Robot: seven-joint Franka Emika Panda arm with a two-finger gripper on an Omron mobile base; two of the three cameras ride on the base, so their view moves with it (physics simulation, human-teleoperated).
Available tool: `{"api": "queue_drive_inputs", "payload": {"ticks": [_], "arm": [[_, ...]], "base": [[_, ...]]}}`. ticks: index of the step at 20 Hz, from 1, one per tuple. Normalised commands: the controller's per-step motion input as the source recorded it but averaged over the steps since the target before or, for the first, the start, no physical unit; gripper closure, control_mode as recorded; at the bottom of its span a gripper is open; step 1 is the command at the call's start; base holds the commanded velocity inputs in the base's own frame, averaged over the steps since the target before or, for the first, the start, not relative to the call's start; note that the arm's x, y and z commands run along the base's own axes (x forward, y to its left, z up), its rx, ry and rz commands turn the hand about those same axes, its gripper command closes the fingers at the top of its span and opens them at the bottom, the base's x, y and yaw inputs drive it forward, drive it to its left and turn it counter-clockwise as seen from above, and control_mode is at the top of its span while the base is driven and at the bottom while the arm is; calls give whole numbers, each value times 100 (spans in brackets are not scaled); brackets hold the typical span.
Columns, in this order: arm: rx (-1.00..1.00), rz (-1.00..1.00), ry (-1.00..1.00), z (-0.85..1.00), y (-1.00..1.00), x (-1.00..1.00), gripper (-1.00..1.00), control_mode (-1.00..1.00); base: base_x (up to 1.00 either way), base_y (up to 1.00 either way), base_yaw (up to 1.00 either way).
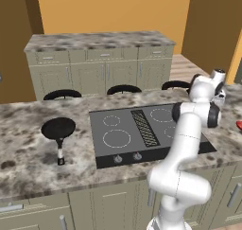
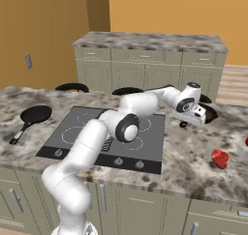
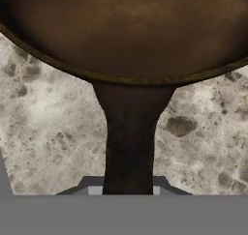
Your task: Place both pans onto different burners. Then place the tomato and the steak on different pans.
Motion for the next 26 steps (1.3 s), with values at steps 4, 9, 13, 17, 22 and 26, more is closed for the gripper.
{"api": "queue_drive_inputs", "payload": {"ticks": [4,9,13,17,22,26], "arm": [[-8,16,-27,0,60,-46,100,-100],[-7,26,-16,-2,54,-55,100,-100],[-6,29,0,0,53,-77,100,-100],[-1,32,0,0,15,-72,100,-100],[-1,36,0,0,4,-35,100,-100],[-1,32,0,0,0,-4,100,-100]], "base": [[0,0,0],[0,0,0],[0,0,0],[0,0,0],[0,0,0],[0,0,0]]}}
